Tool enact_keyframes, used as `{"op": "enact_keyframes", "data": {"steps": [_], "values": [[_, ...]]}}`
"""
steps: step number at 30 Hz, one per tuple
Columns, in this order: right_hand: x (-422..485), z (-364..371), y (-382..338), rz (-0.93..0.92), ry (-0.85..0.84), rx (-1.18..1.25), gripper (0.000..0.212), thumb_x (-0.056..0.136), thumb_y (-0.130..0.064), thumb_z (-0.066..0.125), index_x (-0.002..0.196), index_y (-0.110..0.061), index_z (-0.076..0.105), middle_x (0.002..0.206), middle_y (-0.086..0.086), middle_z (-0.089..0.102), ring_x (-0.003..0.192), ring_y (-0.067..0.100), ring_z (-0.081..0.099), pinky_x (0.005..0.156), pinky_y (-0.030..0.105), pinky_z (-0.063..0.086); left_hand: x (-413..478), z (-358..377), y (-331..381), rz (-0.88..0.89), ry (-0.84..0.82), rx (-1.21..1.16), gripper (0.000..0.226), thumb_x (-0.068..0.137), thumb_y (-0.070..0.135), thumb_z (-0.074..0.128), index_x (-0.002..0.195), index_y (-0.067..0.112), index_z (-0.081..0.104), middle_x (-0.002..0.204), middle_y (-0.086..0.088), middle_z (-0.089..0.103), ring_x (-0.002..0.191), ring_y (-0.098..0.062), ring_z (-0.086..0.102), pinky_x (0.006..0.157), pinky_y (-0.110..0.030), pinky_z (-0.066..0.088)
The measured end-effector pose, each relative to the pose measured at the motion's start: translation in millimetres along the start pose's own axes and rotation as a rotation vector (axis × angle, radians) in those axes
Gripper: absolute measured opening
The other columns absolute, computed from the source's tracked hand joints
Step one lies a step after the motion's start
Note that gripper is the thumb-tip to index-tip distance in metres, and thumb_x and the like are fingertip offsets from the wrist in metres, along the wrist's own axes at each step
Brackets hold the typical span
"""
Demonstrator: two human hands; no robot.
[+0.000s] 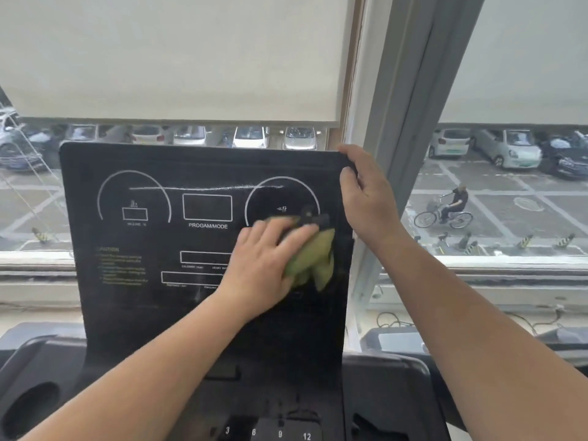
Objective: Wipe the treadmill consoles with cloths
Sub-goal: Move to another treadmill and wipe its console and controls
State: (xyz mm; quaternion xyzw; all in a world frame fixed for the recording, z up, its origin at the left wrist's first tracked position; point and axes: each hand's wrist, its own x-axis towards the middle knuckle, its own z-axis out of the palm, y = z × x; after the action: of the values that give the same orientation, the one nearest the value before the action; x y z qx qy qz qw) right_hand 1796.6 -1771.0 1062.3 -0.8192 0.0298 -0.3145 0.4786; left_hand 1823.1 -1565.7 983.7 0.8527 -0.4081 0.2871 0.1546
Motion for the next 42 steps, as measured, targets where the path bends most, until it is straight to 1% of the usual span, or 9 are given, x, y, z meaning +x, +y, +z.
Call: {"op": "enact_keyframes", "data": {"steps": [4, 13, 17, 23, 30, 34, 37, 39, 42], "values": [[-3.7, 4.3, -1.5, 0.025, 0.008, -0.004, 0.040, 0.107, -0.022, 0.041, 0.144, -0.028, 0.055, 0.137, -0.009, 0.061, 0.126, 0.010, 0.056, 0.114, 0.039, 0.046, 13.8, 5.0, 23.8, -0.508, 0.240, -0.267, 0.084, 0.077, 0.018, 0.078, 0.150, 0.030, 0.040, 0.137, -0.007, 0.048, 0.116, -0.030, 0.050, 0.100, -0.043, 0.042], [-6.3, -0.7, -1.5, 0.075, -0.044, -0.033, 0.044, 0.108, -0.028, 0.043, 0.151, -0.035, 0.047, 0.152, -0.013, 0.051, 0.140, 0.008, 0.048, 0.123, 0.040, 0.038, -109.0, 41.4, 39.1, 0.280, -0.310, 0.016, 0.082, 0.062, 0.027, 0.070, 0.142, 0.035, 0.052, 0.130, -0.003, 0.060, 0.107, -0.026, 0.061, 0.087, -0.041, 0.039], [-28.0, 2.6, 6.5, 0.198, -0.039, 0.061, 0.055, 0.102, -0.044, 0.045, 0.155, -0.035, 0.042, 0.156, -0.005, 0.052, 0.135, 0.009, 0.052, 0.124, 0.049, 0.034, -58.7, 15.8, 16.3, 0.122, -0.158, 0.009, 0.080, 0.064, 0.031, 0.063, 0.144, 0.031, 0.052, 0.130, -0.002, 0.057, 0.107, -0.030, 0.058, 0.083, -0.042, 0.038], [-87.2, 11.0, 32.1, 0.495, -0.033, 0.125, 0.030, 0.106, -0.042, 0.034, 0.082, -0.024, 0.039, 0.074, -0.008, 0.041, 0.068, 0.010, 0.039, 0.072, 0.034, 0.037, -48.6, 29.4, 49.3, -0.383, 0.024, -0.217, 0.083, 0.066, 0.025, 0.077, 0.144, 0.027, 0.051, 0.130, -0.005, 0.053, 0.108, -0.030, 0.053, 0.088, -0.043, 0.043], [-108.2, 7.6, 54.2, 0.678, -0.172, 0.203, 0.054, 0.105, -0.058, 0.021, 0.117, -0.041, 0.071, 0.117, -0.019, 0.074, 0.118, 0.005, 0.065, 0.104, 0.043, 0.051, -83.3, 37.8, 50.4, 0.235, -0.281, 0.004, 0.088, 0.058, 0.030, 0.075, 0.143, 0.031, 0.049, 0.129, -0.001, 0.058, 0.098, -0.027, 0.059, 0.078, -0.042, 0.045], [-101.5, 4.5, 53.0, 0.689, -0.165, 0.204, 0.052, 0.111, -0.052, 0.021, 0.122, -0.035, 0.069, 0.117, -0.012, 0.074, 0.115, 0.010, 0.066, 0.086, 0.033, 0.054, -19.3, 1.7, 9.1, -0.092, 0.047, -0.032, 0.085, 0.064, 0.024, 0.076, 0.145, 0.028, 0.050, 0.131, -0.007, 0.056, 0.107, -0.034, 0.058, 0.085, -0.045, 0.046], [-106.0, 9.3, 50.8, 0.631, -0.160, 0.114, 0.053, 0.107, -0.054, 0.027, 0.116, -0.017, 0.064, 0.115, 0.009, 0.068, 0.112, 0.030, 0.063, 0.095, 0.049, 0.058, 12.0, -19.2, -20.9, -0.421, 0.252, -0.194, 0.077, 0.078, 0.021, 0.077, 0.148, 0.023, 0.044, 0.133, -0.010, 0.052, 0.116, -0.034, 0.054, 0.096, -0.049, 0.045], [-109.7, 12.7, 51.5, 0.590, -0.117, 0.080, 0.055, 0.103, -0.054, 0.030, 0.118, -0.007, 0.056, 0.120, 0.020, 0.059, 0.115, 0.039, 0.057, 0.100, 0.060, 0.053, 9.9, -13.7, -21.7, -0.487, 0.297, -0.207, 0.073, 0.082, 0.026, 0.077, 0.147, 0.021, 0.044, 0.133, -0.010, 0.053, 0.118, -0.032, 0.054, 0.096, -0.048, 0.044], [-109.6, 16.8, 54.2, 0.560, -0.058, 0.050, 0.048, 0.109, -0.048, 0.031, 0.108, -0.008, 0.058, 0.103, 0.018, 0.061, 0.094, 0.034, 0.058, 0.092, 0.043, 0.055, -32.8, 12.7, -0.7, -0.439, 0.183, -0.182, 0.078, 0.075, 0.027, 0.077, 0.146, 0.021, 0.046, 0.130, -0.011, 0.052, 0.116, -0.035, 0.056, 0.092, -0.047, 0.046]]}}
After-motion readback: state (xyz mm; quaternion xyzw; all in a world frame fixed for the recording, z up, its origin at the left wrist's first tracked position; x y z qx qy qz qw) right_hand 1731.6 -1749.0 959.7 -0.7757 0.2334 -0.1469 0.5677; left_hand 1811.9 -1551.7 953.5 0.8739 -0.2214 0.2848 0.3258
